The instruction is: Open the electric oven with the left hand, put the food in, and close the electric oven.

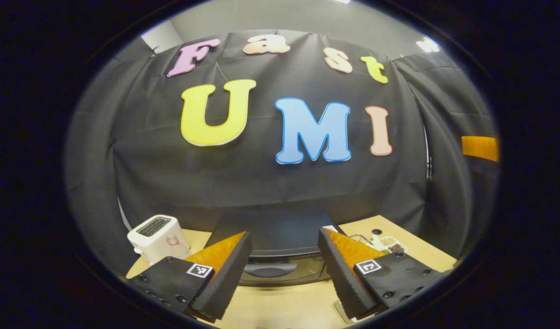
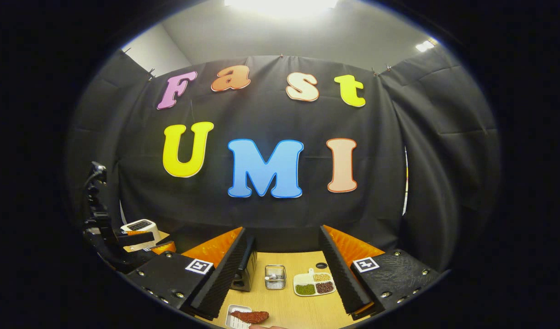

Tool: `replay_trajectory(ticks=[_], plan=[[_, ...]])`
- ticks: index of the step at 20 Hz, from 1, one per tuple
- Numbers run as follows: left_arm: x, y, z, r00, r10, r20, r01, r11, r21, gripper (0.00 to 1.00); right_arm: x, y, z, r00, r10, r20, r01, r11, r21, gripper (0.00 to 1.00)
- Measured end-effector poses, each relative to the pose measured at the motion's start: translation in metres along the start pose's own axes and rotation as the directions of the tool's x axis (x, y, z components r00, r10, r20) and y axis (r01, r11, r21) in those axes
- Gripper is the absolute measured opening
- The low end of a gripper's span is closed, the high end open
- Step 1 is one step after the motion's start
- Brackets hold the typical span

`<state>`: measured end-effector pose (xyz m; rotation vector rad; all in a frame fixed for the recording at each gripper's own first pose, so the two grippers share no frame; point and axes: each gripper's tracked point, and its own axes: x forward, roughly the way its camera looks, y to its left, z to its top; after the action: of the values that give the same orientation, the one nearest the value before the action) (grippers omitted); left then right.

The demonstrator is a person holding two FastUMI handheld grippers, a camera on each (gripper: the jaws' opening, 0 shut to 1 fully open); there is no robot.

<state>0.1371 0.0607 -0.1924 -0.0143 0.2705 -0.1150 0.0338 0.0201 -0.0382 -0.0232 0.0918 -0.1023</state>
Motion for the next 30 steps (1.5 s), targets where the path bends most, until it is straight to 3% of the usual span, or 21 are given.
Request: replay_trajectory(ticks=[3, 10, 16, 30], plan=[[0.033, 0.015, -0.035, 0.997, 0.013, -0.073, -0.01, 0.999, 0.038, 1.0, -0.002, -0.005, -0.003, 1.0, -0.024, -0.018, 0.024, 1.0, -0.01, 0.96], [0.083, 0.03, -0.084, 0.985, 0.009, -0.174, -0.007, 1.0, 0.014, 1.0, -0.005, -0.015, -0.009, 0.997, -0.072, -0.04, 0.07, 0.996, -0.048, 0.96], [0.097, 0.033, -0.106, 0.977, 0.019, -0.214, -0.014, 1.0, 0.024, 0.99, -0.008, -0.017, -0.007, 0.996, -0.085, -0.039, 0.083, 0.995, -0.064, 0.96], [0.02, 0.027, -0.157, 0.963, 0.023, -0.268, -0.02, 1.0, 0.013, 0.98, -0.003, 0.008, -0.014, 0.999, -0.006, -0.049, 0.004, 0.999, -0.037, 0.96]])
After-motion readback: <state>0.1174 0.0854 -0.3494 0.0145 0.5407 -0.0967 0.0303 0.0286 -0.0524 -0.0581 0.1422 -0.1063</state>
